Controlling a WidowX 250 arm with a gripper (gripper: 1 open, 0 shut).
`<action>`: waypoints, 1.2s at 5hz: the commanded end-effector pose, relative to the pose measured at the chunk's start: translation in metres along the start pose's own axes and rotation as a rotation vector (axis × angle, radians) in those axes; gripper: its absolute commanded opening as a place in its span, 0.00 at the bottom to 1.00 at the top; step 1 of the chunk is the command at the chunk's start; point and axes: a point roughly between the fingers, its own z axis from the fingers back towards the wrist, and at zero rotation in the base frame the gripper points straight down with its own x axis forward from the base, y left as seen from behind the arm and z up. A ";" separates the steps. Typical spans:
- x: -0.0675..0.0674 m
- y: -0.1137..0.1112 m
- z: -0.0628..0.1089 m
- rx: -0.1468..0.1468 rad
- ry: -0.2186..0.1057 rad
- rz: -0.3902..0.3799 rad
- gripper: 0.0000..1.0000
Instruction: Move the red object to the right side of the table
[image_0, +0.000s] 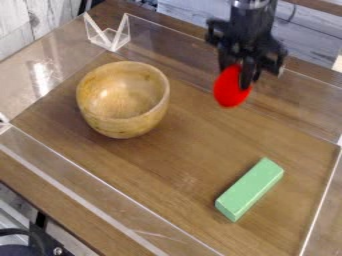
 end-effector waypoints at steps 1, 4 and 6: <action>0.004 -0.005 0.001 -0.006 -0.089 0.005 0.00; 0.002 -0.008 -0.046 -0.022 -0.107 -0.042 0.00; 0.004 -0.007 -0.047 0.000 -0.058 -0.069 0.00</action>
